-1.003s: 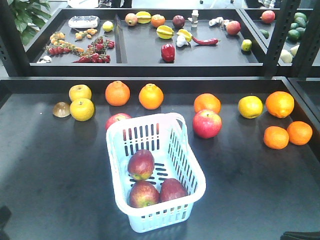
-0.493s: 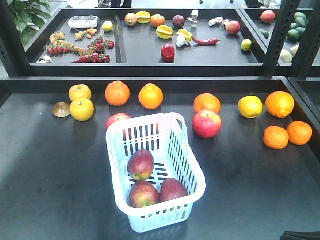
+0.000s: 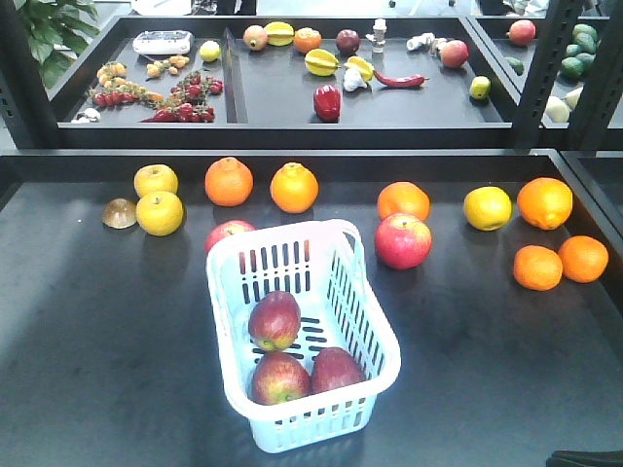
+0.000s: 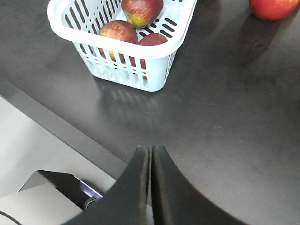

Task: Pick three apples into basket with both arms

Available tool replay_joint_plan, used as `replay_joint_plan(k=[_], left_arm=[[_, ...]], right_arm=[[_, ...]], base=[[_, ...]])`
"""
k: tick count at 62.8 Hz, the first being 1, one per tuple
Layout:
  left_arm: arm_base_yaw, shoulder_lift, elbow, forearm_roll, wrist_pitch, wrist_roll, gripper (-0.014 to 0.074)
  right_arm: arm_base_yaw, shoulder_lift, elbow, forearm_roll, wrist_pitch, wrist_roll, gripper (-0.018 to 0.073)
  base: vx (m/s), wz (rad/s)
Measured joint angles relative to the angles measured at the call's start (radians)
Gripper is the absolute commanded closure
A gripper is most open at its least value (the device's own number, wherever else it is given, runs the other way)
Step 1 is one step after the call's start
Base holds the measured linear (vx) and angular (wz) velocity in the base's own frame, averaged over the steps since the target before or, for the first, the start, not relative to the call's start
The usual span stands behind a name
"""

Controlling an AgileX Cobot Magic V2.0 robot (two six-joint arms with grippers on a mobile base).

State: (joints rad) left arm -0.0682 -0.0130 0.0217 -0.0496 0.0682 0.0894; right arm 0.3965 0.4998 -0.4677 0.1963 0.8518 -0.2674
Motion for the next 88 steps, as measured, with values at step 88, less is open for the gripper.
replay_joint_plan(k=[88], left_arm=[[0.044,0.000,0.006,-0.025,0.043,0.003,0.0602]], right_arm=[[0.000,0.000,0.000,-0.003,0.000,0.000,0.0564]], base=[[0.00,0.00]])
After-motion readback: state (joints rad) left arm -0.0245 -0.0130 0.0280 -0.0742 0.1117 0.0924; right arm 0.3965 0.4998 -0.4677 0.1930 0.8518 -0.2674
